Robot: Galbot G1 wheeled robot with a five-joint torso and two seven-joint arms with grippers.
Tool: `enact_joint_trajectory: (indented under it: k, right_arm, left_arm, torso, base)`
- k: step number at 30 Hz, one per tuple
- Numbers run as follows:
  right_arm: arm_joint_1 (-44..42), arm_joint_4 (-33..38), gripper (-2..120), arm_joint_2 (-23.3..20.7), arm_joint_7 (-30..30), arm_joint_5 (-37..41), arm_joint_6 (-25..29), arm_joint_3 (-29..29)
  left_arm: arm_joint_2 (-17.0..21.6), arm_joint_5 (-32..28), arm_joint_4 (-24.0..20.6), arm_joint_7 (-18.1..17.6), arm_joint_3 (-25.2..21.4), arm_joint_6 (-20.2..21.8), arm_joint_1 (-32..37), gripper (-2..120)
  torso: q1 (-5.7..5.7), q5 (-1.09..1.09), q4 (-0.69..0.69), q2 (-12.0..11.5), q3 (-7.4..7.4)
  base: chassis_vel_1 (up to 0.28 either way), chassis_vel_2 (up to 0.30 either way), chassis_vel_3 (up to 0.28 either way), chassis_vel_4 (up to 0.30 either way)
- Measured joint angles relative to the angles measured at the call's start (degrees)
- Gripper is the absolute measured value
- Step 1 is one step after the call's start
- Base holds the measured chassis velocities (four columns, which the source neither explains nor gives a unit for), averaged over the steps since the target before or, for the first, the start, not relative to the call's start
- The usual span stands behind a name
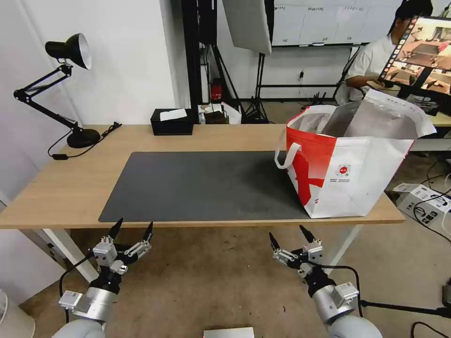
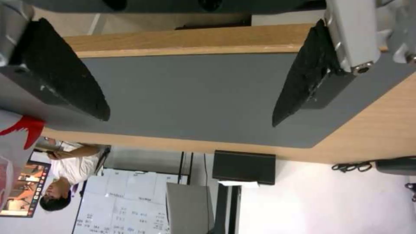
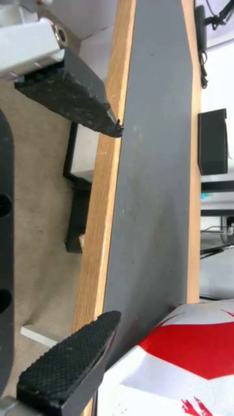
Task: Pick up the trash from the table and place it into the takeout bag.
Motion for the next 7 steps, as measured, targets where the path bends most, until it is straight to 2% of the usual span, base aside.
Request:
enact_joint_trajectory:
  k: [7]
  right_arm:
    - [0.0,0.0,100,0.0,0.0,0.0,0.0,0.0]
  left_arm:
    - [0.05,-0.05,0.0,-0.07,0.02,0.03,-0.04,100]
  torso:
    - [0.0,0.0,0.0,0.0,0.0]
  base:
    - [0.0,0.0,0.0,0.0]
